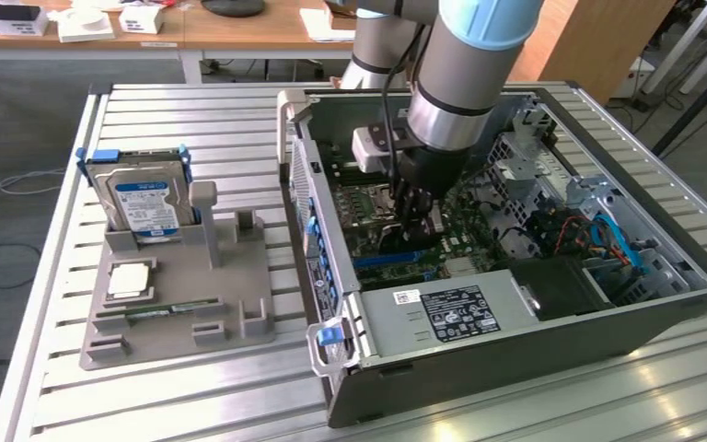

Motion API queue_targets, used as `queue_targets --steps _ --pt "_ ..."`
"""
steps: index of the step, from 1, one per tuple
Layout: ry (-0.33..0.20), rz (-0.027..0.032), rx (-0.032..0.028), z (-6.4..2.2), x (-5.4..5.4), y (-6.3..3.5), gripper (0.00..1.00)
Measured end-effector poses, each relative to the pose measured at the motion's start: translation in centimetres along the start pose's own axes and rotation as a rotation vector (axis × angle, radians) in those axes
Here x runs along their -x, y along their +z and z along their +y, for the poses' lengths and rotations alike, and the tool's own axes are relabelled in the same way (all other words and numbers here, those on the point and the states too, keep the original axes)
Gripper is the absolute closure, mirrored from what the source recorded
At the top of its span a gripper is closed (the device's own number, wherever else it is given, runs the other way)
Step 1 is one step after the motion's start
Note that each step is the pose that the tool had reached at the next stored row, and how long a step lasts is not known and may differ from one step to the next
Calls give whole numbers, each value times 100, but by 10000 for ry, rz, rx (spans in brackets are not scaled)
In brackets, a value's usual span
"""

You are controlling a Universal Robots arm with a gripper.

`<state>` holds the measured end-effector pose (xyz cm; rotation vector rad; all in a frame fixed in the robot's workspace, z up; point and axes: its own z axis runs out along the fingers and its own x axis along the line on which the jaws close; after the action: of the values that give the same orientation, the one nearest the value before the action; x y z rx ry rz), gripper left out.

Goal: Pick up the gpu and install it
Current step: 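Insert the gpu into the slot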

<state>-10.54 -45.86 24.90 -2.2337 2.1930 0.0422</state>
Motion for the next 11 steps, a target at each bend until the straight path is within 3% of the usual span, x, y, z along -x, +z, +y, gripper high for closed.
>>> queue_targets --steps 4,11 --pt "1 20 0 1 1 -53 73" --pt "-1 24 -4 5 1 -56 73"
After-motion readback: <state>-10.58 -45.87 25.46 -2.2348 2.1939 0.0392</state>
